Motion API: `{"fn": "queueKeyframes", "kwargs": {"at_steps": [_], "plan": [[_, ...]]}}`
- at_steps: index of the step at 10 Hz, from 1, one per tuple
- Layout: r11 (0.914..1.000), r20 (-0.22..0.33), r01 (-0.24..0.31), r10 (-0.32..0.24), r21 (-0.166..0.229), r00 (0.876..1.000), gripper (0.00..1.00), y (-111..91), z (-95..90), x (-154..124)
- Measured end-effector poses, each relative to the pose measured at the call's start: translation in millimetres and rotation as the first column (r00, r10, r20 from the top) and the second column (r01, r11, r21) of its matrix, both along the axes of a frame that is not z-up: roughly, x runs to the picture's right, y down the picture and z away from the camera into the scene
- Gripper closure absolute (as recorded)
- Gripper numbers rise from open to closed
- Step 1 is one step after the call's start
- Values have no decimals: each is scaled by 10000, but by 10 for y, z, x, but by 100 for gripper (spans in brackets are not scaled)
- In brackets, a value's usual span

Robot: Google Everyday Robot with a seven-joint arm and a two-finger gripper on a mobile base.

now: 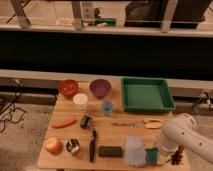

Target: Wipe tray with sponge

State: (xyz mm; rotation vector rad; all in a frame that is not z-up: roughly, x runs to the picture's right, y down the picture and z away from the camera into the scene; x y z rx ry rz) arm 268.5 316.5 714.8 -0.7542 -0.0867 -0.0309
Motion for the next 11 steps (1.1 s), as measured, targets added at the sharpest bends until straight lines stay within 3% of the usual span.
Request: {"fn": "queueKeyframes", "kwargs": {"at_steps": [4, 7, 11], "plan": [[9994, 278, 56, -66, 354, 9996, 100, -216, -47, -33], [9976, 616, 175, -217, 670, 9979, 100, -496, -103, -146], [9977, 605, 183, -223, 660, 9979, 100, -493, -106, -141]]}}
